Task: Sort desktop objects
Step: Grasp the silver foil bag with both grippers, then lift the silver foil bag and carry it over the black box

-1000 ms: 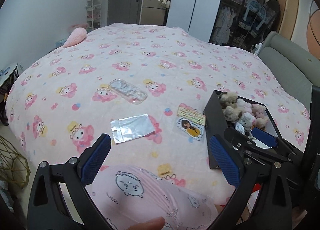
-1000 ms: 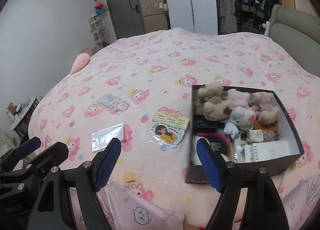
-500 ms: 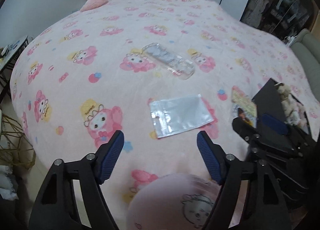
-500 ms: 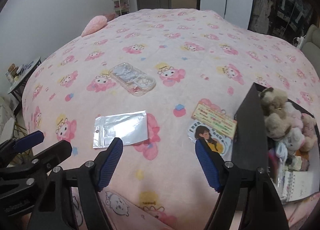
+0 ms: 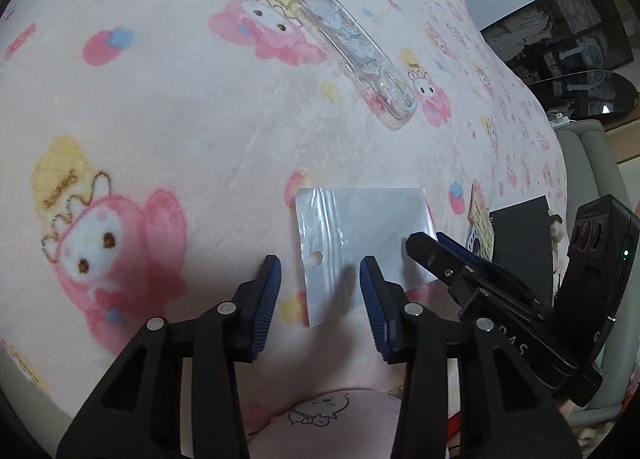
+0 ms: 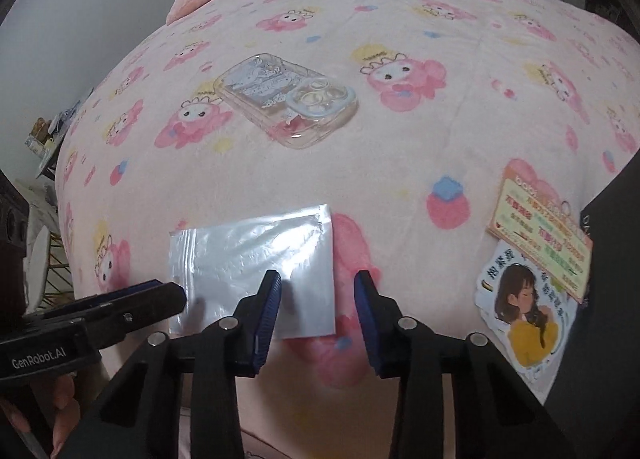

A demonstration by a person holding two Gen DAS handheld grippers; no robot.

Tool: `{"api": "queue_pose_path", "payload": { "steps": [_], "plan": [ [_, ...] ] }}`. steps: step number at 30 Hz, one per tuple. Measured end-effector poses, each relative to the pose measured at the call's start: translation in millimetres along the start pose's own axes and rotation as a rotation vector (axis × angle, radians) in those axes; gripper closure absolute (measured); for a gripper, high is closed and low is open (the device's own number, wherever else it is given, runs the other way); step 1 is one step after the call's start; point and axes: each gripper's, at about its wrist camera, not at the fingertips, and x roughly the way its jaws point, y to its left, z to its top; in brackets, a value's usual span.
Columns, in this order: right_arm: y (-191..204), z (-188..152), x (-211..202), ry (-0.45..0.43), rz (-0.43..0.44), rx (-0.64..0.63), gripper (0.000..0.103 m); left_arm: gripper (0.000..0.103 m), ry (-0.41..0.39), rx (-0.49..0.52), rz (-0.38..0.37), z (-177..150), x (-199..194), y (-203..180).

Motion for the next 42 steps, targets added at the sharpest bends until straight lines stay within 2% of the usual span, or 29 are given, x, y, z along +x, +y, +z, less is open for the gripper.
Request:
{"api": "queue_pose_path", "payload": {
  "steps": [4, 8, 10, 11, 14, 20, 25, 30, 37, 40, 42],
  "plan": [
    [-3.2, 5.0, 15.8, 0.012, 0.034, 0.007, 0.070, 0.079, 0.010, -0.019, -0.025, 8.3, 7.0, 4.3],
    [-5.8, 6.5, 27.5, 0.036, 0.067, 0.010, 0.070, 0.080, 0.020, -0.003, -0.065, 11.1, 11.3, 2.3],
    [-3.7, 4.6, 24.9, 0.038, 0.085, -0.003, 0.074, 0.090, 0.014, 0.005, -0.067, 9.8, 9.1, 0.7],
    [-2.4, 3.1, 23.5, 0.044, 0.099, -0.009, 0.081, 0.093, 0.010, 0.009, -0.067, 8.9, 7.3, -0.2],
    [1.8, -1.4, 18.1, 0.051, 0.138, -0.027, 0.093, 0.094, -0.006, 0.013, -0.062, 4.6, 1.0, -4.5],
    [3.1, -6.2, -10.0, 0.006, 0.169, -0.007, 0.098, 0.094, -0.055, 0.077, -0.039, -11.7, -30.0, -30.2],
    [-2.2, -22.2, -69.5, -0.072, 0.157, -0.016, 0.098, 0.094, -0.095, 0.178, -0.082, -33.4, -63.9, -77.8],
    [-28.1, -45.0, -134.2, -0.159, 0.121, 0.004, 0.098, 0.094, -0.087, 0.296, -0.143, -58.7, -75.0, -139.0],
    [-84.7, -82.3, -201.6, -0.249, 0.008, 0.054, 0.098, 0.094, -0.031, 0.431, -0.194, -94.4, -55.0, -230.2],
    [-116.4, -99.3, -226.6, -0.288, -0.045, 0.087, 0.098, 0.094, 0.011, 0.461, -0.250, -109.6, -36.5, -269.2],
    [-141.4, -113.6, -242.2, -0.321, -0.086, 0.129, 0.097, 0.094, 0.043, 0.484, -0.261, -125.2, -17.8, -293.4]
  ]
}}
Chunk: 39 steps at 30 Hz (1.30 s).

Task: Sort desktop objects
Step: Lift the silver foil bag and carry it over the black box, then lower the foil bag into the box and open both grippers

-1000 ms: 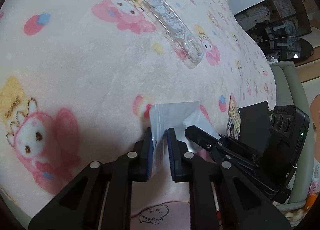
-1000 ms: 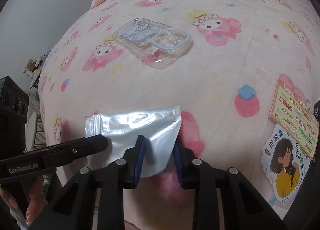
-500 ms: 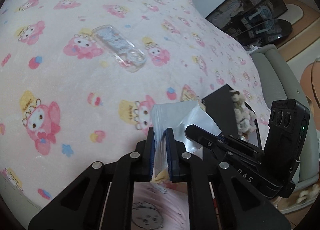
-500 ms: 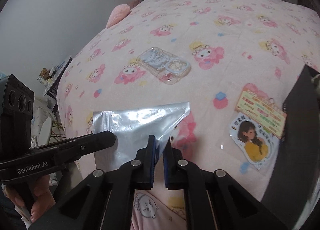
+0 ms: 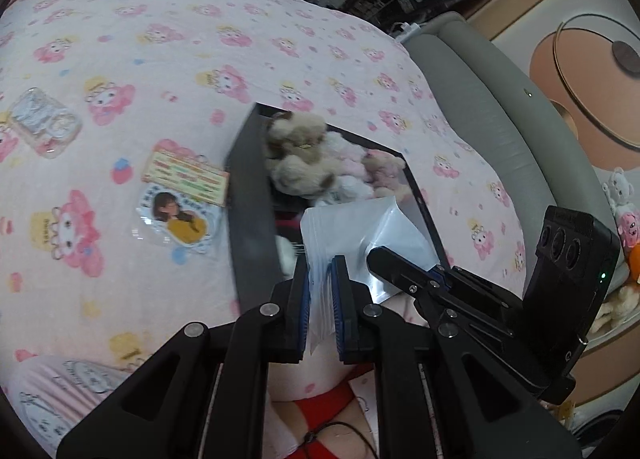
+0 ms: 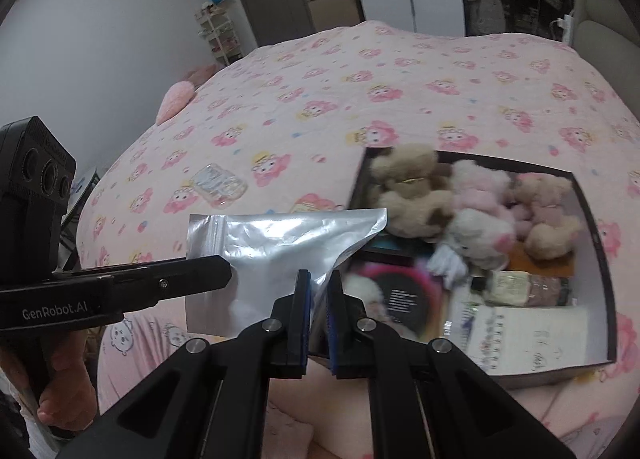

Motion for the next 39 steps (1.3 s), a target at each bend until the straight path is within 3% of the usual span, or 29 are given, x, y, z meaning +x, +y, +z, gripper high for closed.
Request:
{"api": "queue_pose_path", "payload": {
  "steps": [4, 8, 14, 16, 18, 22, 25, 32, 35, 39],
  "plan": [
    [-63.0, -13.1, -11.6, 0.004, -0.049, 0.116, 0.097, 0.094, 0.079, 0.025, -0.021, -5.3, 56.6, -32.7],
    [-111.9, -12.7, -10.3, 0.036, -0.104, 0.140, 0.097, 0.094, 0.138, 0.029, -0.052, -1.4, 105.0, -50.0],
    [-168.9, -23.8, 18.8, 0.167, -0.115, 0.227, 0.096, 0.092, 0.287, 0.067, 0.052, -2.7, 169.8, -60.1],
    [-180.9, -30.5, 19.2, 0.155, -0.117, 0.284, 0.098, 0.091, 0.334, 0.092, 0.123, -6.3, 183.6, -60.5],
    [-185.5, -31.7, 14.1, 0.125, -0.131, 0.302, 0.097, 0.091, 0.354, 0.104, 0.173, -8.2, 187.6, -59.2],
    [-197.6, -31.8, -1.1, 0.048, -0.110, 0.361, 0.097, 0.091, 0.295, 0.052, 0.136, -3.0, 172.8, -51.4],
    [-193.2, -26.6, -10.8, -0.022, -0.118, 0.335, 0.097, 0.091, 0.278, 0.006, 0.130, -1.1, 175.0, -46.4],
    [-181.4, -23.1, -2.9, 0.010, -0.180, 0.258, 0.097, 0.091, 0.332, 0.015, 0.084, -1.6, 191.4, -59.3],
    [-178.5, -18.6, 4.2, 0.060, -0.142, 0.214, 0.097, 0.091, 0.271, 0.020, 0.139, -0.3, 171.9, -57.2],
    [-173.4, -13.9, 35.6, 0.211, -0.065, 0.155, 0.097, 0.090, 0.298, -0.004, 0.210, 1.2, 165.1, -40.2]
  ]
}}
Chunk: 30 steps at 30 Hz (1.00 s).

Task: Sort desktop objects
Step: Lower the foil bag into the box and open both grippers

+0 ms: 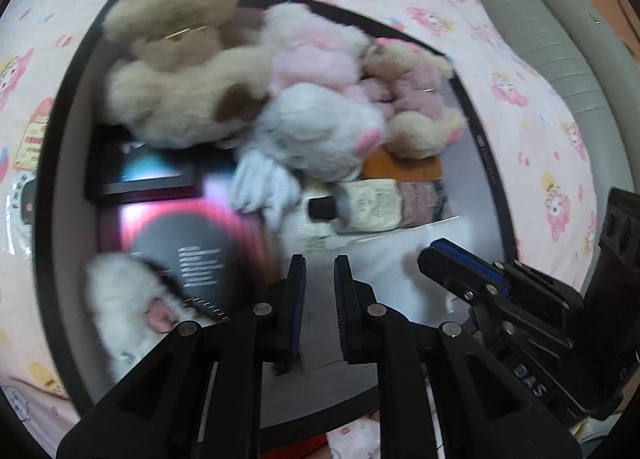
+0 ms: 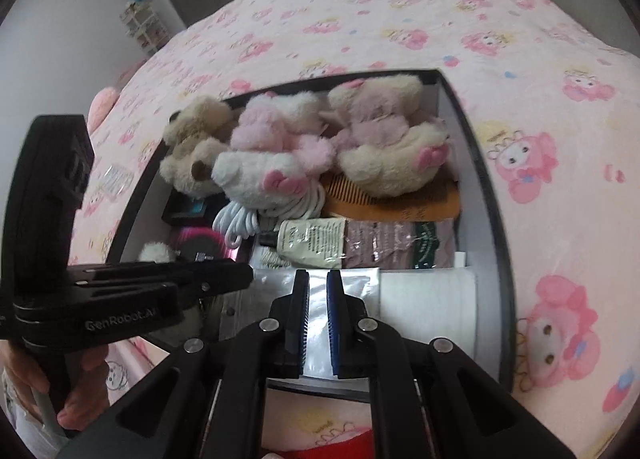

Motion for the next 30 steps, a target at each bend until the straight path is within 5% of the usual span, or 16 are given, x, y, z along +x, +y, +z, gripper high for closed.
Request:
{"api": "queue_pose_path", "payload": {
  "steps": [4, 8, 14, 21, 26, 30],
  "plan": [
    [-6.5, 0.1, 28.5, 0.100, -0.017, 0.029, 0.096, 0.086, 0.050, -0.048, -0.017, -0.4, 9.6, 10.6],
    [-17.4, -3.2, 19.6, 0.048, -0.121, 0.072, 0.096, 0.085, 0.065, -0.054, -0.073, -0.1, 15.6, 6.0],
    [-26.4, -12.8, -17.9, -0.112, -0.078, 0.122, 0.095, 0.085, -0.028, -0.042, -0.091, -7.3, -3.1, -4.6],
    [-26.4, -2.7, -1.5, -0.031, -0.085, 0.140, 0.093, 0.085, 0.055, -0.035, -0.129, 1.6, 11.9, -10.7],
    [-29.8, -4.8, -6.6, -0.062, -0.117, 0.147, 0.091, 0.085, 0.091, 0.024, -0.219, 6.4, 22.8, -31.9],
    [-32.7, -7.6, -12.9, -0.082, -0.126, 0.163, 0.088, 0.083, 0.080, -0.006, -0.211, 4.3, 9.0, -24.2]
  ]
}}
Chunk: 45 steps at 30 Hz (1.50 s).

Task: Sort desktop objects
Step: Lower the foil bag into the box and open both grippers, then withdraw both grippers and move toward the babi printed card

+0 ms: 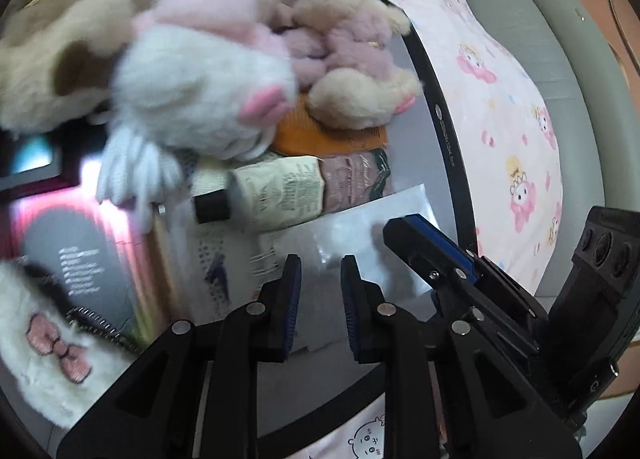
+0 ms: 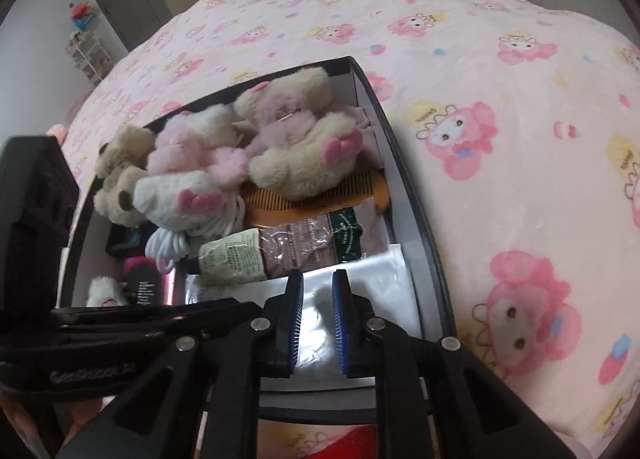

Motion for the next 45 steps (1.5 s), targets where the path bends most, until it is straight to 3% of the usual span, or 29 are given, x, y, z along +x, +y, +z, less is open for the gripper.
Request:
{"api": "queue_pose_path", "payload": {
  "steps": [2, 5, 11, 13, 15, 18, 19, 22, 26, 30, 34, 45],
  "plan": [
    [1.3, -0.5, -4.4, -0.017, -0.006, -0.016, 0.086, 0.082, -0.029, -0.014, -0.001, -3.3, -9.2, 4.5],
    [4.5, 1.4, -2.8, -0.014, -0.017, -0.039, 0.085, 0.082, -0.008, -0.049, -0.013, -3.9, -1.2, 9.6],
    [1.6, 2.1, 3.3, 0.012, -0.026, -0.030, 0.086, 0.083, -0.019, -0.088, -0.103, -3.6, 16.9, -2.1],
    [-1.2, 0.8, 0.6, 0.000, -0.016, -0.017, 0.088, 0.079, -0.022, -0.106, -0.142, -4.9, 15.8, -0.4],
    [-3.4, -0.2, -2.8, -0.012, 0.010, -0.005, 0.087, 0.078, -0.047, -0.100, -0.143, -9.9, 8.5, -2.1],
    [4.8, -2.5, -18.6, -0.077, -0.021, -0.040, 0.080, 0.073, -0.097, -0.051, -0.146, -20.0, -13.8, -10.0],
    [9.9, -4.5, -25.8, -0.106, -0.042, -0.056, 0.080, 0.067, -0.127, -0.024, -0.141, -23.5, -22.2, -12.0],
    [28.0, -13.5, -45.7, -0.182, -0.126, -0.067, 0.078, 0.062, -0.222, 0.052, -0.098, -28.6, -40.1, -20.2],
    [41.2, -21.7, -76.3, -0.228, -0.132, -0.020, 0.072, 0.059, -0.317, 0.168, -0.032, -44.0, -95.9, -34.3],
    [56.1, -30.8, -116.5, -0.298, -0.163, -0.016, 0.064, 0.053, -0.410, 0.271, 0.054, -58.1, -121.8, -67.9],
    [62.1, -43.8, -147.8, -0.360, -0.186, 0.021, 0.062, 0.053, -0.464, 0.332, 0.128, -80.8, -139.9, -86.8],
    [95.2, -73.2, -185.1, -0.408, -0.118, -0.030, 0.061, 0.053, -0.513, 0.391, 0.175, -124.7, -182.5, -86.5]
  ]
}}
